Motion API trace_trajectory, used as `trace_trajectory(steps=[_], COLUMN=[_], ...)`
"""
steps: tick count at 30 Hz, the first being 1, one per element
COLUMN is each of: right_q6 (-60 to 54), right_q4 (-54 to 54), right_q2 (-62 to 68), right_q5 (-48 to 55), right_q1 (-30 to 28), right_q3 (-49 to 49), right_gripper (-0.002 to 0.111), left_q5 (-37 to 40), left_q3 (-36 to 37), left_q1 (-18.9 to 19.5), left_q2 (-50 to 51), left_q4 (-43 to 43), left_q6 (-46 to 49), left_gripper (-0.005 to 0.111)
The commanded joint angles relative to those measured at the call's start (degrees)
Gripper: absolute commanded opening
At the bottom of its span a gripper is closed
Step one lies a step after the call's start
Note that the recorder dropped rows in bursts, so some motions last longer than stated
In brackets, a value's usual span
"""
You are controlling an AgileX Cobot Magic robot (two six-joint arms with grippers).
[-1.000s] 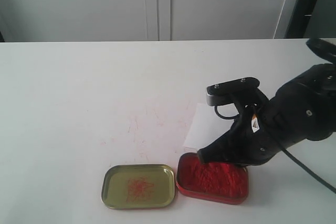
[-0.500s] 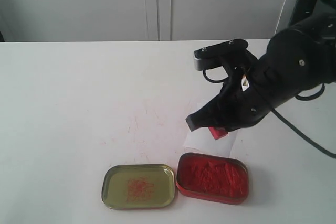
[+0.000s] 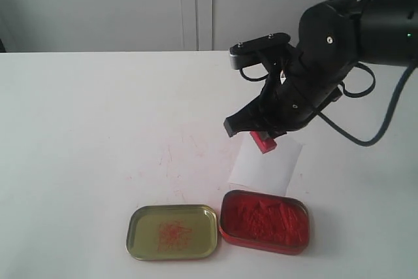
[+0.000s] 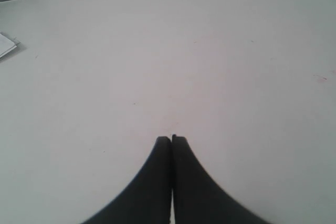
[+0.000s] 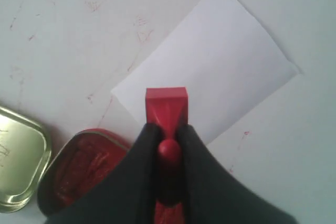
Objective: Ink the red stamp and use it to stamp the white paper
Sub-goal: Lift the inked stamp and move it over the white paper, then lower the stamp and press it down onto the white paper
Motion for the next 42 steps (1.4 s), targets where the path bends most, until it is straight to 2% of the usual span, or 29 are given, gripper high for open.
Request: trace_trajectory(steps=[1, 11, 18, 38, 42], right_q6=[-2.07, -8.0, -9.98, -12.58, -12.58], right_q4=[-0.14, 4.76, 5.46, 6.43, 6.53], right_q2=[2.5, 8.04, 11.46, 16.45, 17.63], right_q5=[2.01, 7.82, 12.41, 11.47, 13.86], right_q1=[-2.72, -5.97, -5.97, -5.97, -5.97], right_q3=[-2.9, -9.75, -13.25, -14.87, -16.86], right_gripper=[0.0, 0.0, 0.0, 0.0, 0.0], left_q5=[-0.05, -0.05, -0.05, -0.05, -0.05], left_q3=[0.19, 0.19, 0.19, 0.19, 0.19], left_q1=[0.2, 0.2, 0.2, 0.2, 0.2], left_q2=[-0.2, -0.2, -0.2, -0.2, -0.2], left_q4=[-0.15, -0.15, -0.15, -0.15, -0.15], left_q6=[0.16, 0.16, 0.16, 0.16, 0.16], left_gripper=[0.0, 0.0, 0.0, 0.0, 0.0])
